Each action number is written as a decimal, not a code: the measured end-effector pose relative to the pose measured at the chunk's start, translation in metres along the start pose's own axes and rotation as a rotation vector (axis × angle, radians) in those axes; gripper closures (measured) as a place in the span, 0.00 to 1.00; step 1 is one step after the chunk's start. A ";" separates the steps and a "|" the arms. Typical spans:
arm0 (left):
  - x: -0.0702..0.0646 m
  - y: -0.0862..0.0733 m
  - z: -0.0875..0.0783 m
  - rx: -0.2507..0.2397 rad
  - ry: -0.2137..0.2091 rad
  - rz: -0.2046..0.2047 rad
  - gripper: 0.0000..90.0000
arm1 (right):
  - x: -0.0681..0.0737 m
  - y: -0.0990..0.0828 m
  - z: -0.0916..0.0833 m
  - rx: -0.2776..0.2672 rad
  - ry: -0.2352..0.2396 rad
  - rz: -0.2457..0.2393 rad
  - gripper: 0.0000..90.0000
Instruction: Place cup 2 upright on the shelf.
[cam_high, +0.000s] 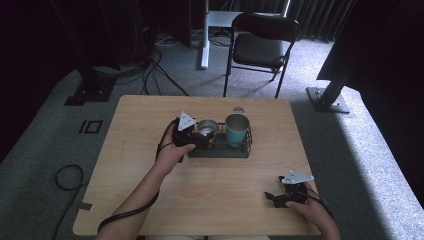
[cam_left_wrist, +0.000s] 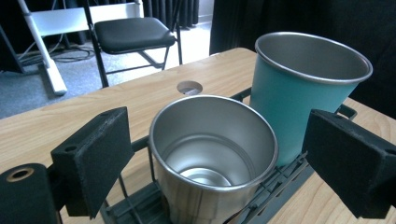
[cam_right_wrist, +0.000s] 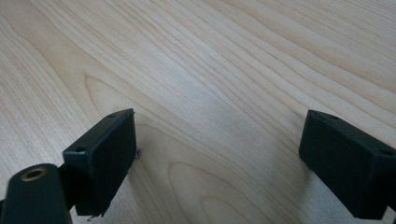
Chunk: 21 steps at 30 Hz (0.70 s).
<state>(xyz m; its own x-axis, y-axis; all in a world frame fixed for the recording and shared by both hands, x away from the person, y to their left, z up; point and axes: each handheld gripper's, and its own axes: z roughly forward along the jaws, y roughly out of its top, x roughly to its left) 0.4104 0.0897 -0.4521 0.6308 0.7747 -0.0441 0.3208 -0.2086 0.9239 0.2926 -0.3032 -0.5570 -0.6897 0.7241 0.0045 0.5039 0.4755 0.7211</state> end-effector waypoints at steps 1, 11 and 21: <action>0.000 0.000 -0.002 -0.005 0.004 -0.003 0.10 | 0.000 0.000 0.000 0.000 0.000 0.000 0.12; 0.005 -0.006 -0.017 -0.016 0.010 -0.013 0.10 | 0.000 0.000 0.000 0.000 0.000 -0.001 0.12; 0.023 -0.013 -0.039 -0.048 0.067 -0.063 0.10 | 0.000 0.000 0.000 0.000 0.000 -0.001 0.12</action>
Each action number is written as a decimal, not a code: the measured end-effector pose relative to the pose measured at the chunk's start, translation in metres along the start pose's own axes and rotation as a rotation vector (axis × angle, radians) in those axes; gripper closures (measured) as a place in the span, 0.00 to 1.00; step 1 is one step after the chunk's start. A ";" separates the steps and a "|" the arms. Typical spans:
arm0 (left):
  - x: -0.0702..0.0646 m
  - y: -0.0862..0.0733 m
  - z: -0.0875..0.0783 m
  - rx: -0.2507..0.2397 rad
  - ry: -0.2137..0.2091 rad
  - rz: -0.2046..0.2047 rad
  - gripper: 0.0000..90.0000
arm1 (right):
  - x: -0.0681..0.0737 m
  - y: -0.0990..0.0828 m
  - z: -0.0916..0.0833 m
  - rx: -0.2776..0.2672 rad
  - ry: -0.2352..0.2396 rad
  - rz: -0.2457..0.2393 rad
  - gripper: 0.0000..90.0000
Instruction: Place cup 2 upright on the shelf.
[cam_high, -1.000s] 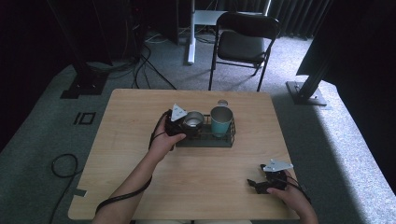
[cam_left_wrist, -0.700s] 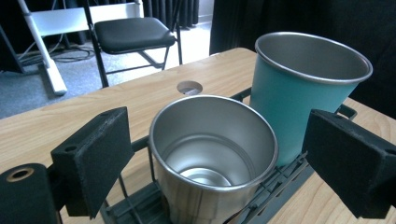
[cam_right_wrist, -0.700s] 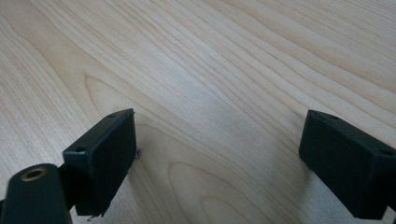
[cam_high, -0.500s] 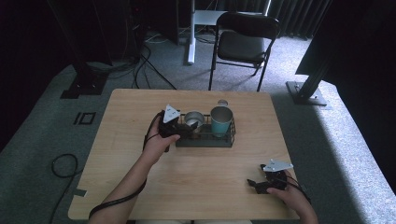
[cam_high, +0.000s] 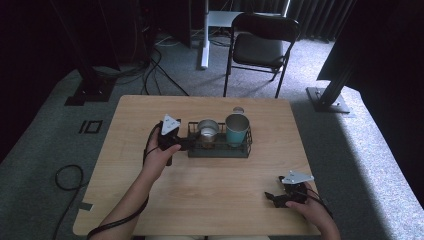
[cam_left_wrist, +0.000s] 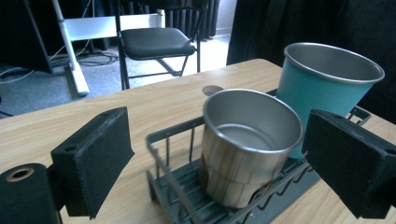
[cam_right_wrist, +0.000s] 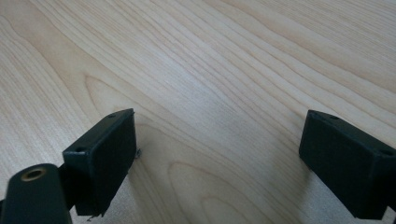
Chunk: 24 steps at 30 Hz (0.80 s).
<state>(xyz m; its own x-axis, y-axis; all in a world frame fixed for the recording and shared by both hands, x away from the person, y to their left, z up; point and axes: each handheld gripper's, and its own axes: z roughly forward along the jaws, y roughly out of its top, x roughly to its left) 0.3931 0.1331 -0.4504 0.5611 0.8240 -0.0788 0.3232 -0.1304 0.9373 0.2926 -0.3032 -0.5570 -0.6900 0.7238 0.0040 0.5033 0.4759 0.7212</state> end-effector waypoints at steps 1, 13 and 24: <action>0.001 0.000 -0.001 -0.004 0.005 -0.006 0.10 | 0.000 0.000 0.000 0.000 0.000 0.000 0.12; 0.019 -0.011 -0.026 0.012 0.031 0.008 0.10 | 0.000 0.000 0.000 0.000 0.000 0.000 0.12; 0.035 -0.026 -0.045 0.036 0.106 0.007 0.10 | 0.000 0.000 0.000 0.000 0.000 0.000 0.12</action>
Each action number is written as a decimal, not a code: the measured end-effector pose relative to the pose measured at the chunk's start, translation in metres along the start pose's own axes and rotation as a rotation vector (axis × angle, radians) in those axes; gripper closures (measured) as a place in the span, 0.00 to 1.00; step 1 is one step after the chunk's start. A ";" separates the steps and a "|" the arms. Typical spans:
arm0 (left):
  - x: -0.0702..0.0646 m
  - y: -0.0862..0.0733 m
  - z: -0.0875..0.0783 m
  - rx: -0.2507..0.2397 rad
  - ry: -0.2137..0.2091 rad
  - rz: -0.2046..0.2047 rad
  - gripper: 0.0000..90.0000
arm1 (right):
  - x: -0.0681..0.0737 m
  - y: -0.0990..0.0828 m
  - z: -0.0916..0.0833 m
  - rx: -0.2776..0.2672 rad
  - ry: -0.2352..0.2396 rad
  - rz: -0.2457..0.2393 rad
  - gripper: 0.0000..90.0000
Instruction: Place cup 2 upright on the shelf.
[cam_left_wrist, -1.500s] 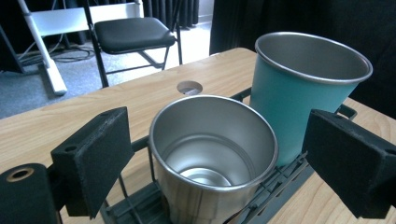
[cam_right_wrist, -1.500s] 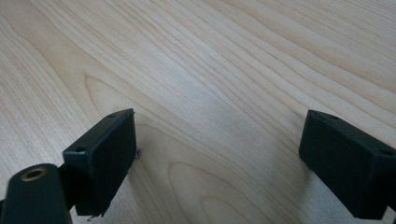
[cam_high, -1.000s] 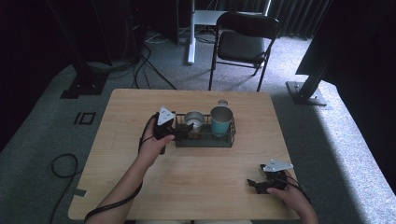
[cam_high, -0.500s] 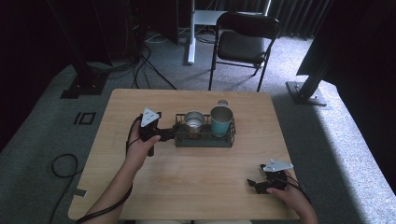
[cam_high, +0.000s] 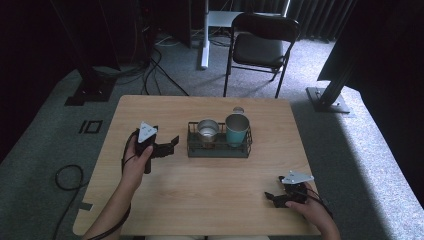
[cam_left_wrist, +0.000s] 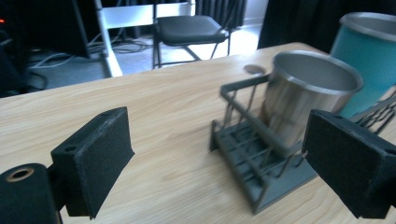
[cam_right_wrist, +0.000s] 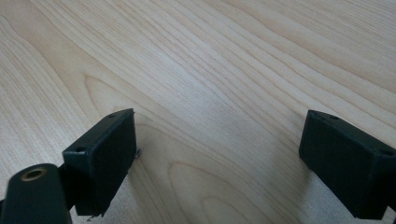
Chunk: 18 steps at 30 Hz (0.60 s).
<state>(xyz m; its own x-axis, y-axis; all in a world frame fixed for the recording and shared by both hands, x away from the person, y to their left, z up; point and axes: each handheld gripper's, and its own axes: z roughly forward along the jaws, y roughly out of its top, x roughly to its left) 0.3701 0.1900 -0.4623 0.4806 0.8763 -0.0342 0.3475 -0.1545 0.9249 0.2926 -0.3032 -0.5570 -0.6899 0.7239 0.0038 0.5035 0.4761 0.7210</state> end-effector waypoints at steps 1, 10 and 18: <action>0.001 -0.002 -0.002 0.002 -0.001 -0.007 0.10 | 0.000 0.000 0.000 0.000 0.000 0.000 0.12; 0.010 -0.019 -0.013 0.034 0.052 -0.004 0.10 | 0.000 0.000 0.000 0.000 0.000 0.000 0.12; 0.013 -0.040 -0.027 0.051 0.060 -0.030 0.10 | 0.000 0.000 0.000 0.000 0.000 0.000 0.12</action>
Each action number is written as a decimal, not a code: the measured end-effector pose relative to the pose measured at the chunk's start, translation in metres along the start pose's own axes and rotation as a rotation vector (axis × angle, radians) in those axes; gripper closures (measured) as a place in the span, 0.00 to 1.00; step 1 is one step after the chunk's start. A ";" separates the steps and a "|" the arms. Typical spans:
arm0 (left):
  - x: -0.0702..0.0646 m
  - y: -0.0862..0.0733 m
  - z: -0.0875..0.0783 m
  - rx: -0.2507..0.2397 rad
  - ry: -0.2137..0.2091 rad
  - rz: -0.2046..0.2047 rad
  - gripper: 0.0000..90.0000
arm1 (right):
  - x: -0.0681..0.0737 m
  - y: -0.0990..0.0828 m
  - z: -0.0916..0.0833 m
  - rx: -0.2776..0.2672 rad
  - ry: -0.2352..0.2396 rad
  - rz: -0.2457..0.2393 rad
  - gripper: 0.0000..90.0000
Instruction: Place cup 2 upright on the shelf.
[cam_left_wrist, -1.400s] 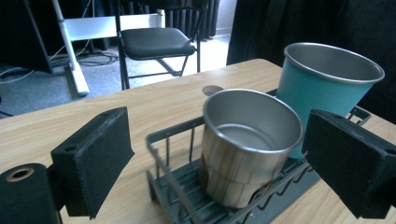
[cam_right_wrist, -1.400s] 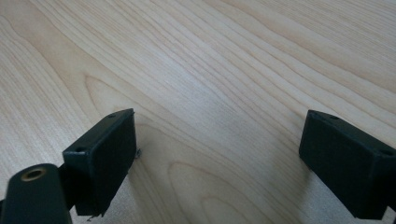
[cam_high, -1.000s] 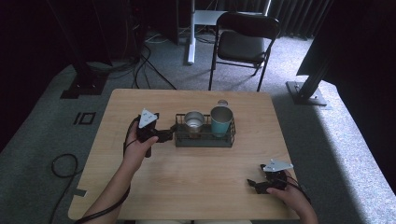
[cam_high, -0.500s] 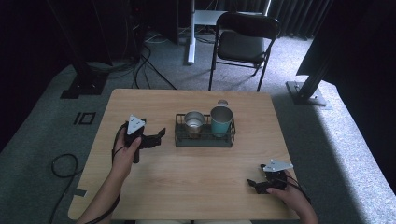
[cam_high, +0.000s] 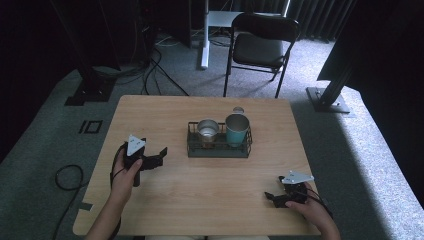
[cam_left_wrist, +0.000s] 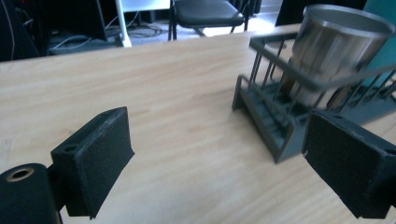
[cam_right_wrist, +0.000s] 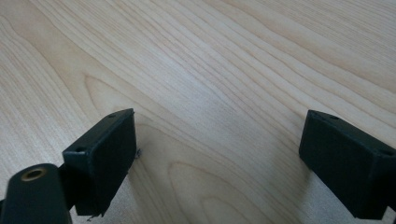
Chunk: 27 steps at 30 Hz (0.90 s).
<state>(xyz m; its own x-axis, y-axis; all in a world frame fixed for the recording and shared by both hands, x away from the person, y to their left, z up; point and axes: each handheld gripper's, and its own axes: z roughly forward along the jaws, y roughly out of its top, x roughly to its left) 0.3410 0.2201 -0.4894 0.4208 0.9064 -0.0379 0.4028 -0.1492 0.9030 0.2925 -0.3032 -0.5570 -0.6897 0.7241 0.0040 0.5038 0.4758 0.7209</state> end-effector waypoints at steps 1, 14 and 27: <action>0.000 -0.002 -0.001 0.004 0.006 -0.003 0.10 | 0.000 0.000 0.000 0.000 0.000 0.000 0.12; 0.010 -0.034 -0.015 0.056 0.022 -0.040 0.10 | 0.000 0.000 0.000 0.000 0.000 0.001 0.12; 0.010 -0.052 -0.022 0.098 0.029 -0.030 0.10 | 0.000 0.000 0.000 0.000 0.000 0.001 0.12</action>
<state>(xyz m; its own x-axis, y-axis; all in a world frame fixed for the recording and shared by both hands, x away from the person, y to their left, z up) 0.3068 0.2453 -0.5271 0.3844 0.9218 -0.0507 0.4927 -0.1584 0.8557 0.2925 -0.3031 -0.5570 -0.6894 0.7244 0.0044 0.5040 0.4753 0.7212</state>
